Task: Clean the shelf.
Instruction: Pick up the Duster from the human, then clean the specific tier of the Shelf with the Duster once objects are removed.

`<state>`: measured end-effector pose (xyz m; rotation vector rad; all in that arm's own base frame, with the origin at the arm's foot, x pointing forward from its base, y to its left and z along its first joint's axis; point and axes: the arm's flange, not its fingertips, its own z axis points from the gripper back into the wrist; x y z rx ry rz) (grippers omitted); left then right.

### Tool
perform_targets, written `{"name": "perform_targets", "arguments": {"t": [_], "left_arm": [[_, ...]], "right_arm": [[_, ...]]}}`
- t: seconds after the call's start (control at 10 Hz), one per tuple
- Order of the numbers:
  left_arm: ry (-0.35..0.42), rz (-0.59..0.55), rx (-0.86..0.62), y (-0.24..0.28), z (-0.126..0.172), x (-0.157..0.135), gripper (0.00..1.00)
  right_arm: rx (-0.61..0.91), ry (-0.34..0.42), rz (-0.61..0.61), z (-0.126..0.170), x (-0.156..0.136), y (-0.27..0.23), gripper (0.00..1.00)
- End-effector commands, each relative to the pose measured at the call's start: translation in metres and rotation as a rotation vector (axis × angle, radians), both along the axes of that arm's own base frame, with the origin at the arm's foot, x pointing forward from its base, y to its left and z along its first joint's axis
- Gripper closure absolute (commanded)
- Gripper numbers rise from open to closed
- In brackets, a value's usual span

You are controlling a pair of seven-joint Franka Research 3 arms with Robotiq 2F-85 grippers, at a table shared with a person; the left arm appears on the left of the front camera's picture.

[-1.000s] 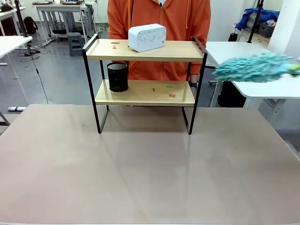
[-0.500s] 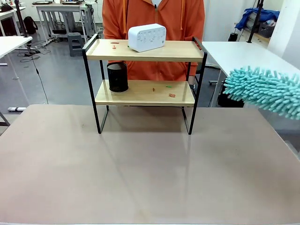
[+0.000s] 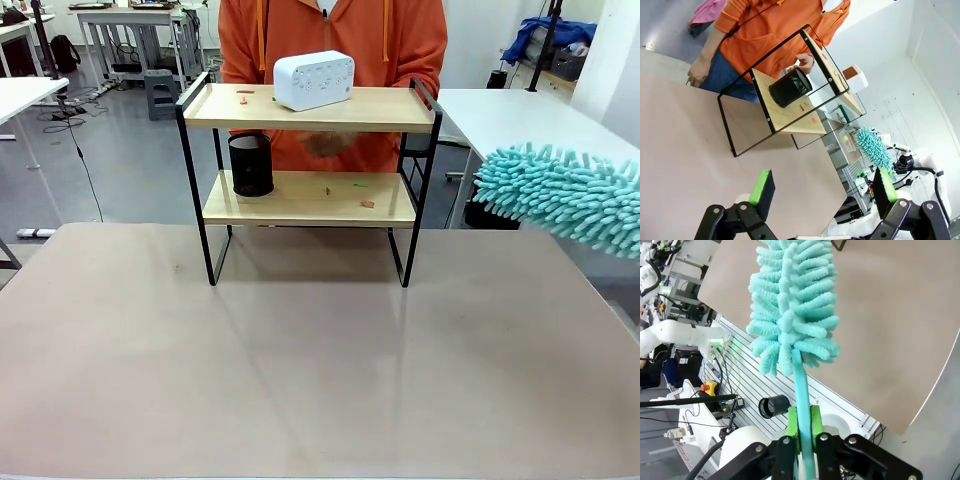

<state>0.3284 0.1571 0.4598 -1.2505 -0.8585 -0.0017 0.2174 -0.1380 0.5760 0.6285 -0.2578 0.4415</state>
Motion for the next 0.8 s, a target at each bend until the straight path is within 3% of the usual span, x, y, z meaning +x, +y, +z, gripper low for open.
{"name": "perform_targets", "arguments": {"t": [0.0,0.7], "left_arm": [[0.001,-0.001,-0.014,-0.0013,0.0032,-0.0004,0.00],[0.001,-0.001,-0.014,-0.0013,0.0032,-0.0004,0.00]], "right_arm": [[-0.022,0.011,-0.023,0.0044,0.0025,-0.0005,1.00],[-0.022,0.011,-0.023,0.0044,0.0025,-0.0005,1.00]]}}
